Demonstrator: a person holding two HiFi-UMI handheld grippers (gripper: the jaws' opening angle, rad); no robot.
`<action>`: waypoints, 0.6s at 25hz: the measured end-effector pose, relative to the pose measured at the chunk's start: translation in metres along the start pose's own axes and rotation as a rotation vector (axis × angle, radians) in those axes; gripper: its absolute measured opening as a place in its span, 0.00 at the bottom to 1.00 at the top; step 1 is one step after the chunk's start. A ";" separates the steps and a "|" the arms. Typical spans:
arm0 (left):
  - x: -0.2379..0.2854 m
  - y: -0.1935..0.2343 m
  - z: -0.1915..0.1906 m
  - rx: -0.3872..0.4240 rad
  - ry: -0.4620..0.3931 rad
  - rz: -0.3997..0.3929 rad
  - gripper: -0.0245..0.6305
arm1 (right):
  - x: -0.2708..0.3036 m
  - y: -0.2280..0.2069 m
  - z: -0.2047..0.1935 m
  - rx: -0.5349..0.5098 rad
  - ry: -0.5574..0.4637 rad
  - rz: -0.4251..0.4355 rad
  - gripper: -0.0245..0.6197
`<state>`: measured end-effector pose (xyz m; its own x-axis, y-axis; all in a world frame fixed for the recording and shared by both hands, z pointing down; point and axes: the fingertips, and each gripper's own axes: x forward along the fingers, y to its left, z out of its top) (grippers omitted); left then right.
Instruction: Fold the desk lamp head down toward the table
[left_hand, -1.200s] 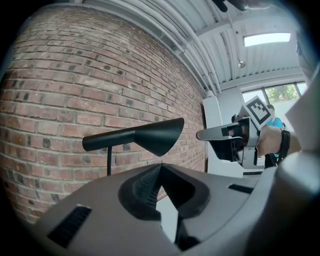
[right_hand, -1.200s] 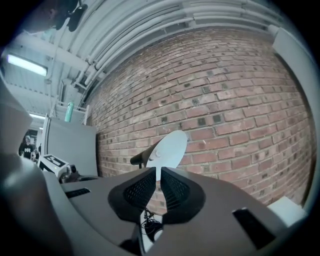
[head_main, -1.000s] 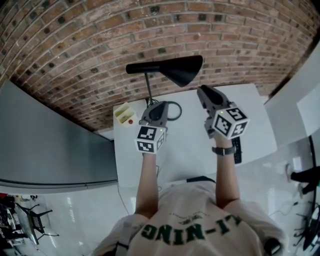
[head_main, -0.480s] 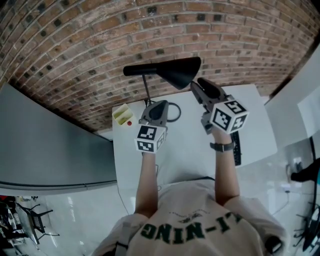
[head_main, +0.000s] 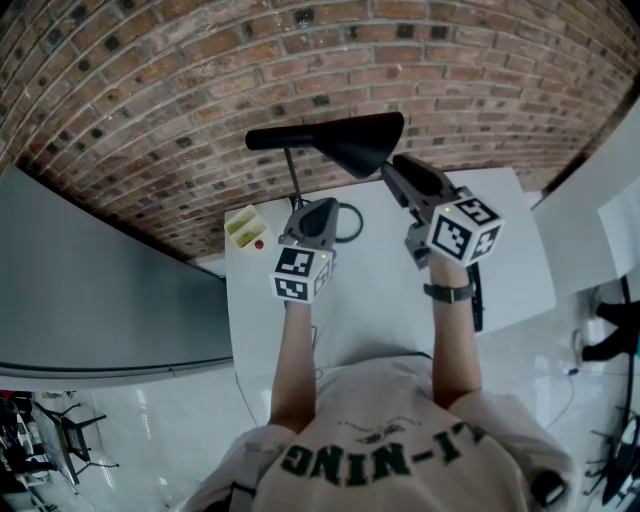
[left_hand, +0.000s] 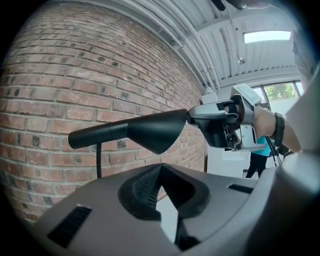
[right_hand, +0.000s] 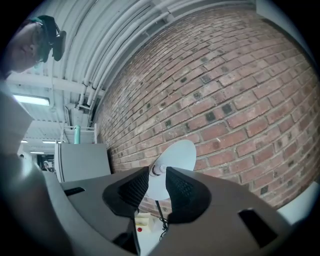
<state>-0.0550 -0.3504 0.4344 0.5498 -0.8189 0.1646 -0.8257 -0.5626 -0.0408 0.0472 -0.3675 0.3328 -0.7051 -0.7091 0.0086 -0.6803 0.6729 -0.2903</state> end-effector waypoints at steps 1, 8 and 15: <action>0.001 0.000 -0.001 -0.001 0.002 -0.001 0.04 | 0.000 0.001 0.000 0.002 -0.001 0.009 0.20; 0.002 0.000 -0.007 -0.001 0.016 0.001 0.04 | 0.002 0.007 0.004 0.037 -0.023 0.052 0.16; 0.000 0.002 -0.009 -0.017 0.023 -0.003 0.04 | 0.003 0.010 0.007 0.085 -0.042 0.070 0.09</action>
<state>-0.0572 -0.3507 0.4431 0.5498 -0.8140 0.1874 -0.8260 -0.5632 -0.0234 0.0403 -0.3643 0.3235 -0.7399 -0.6706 -0.0536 -0.6094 0.7019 -0.3688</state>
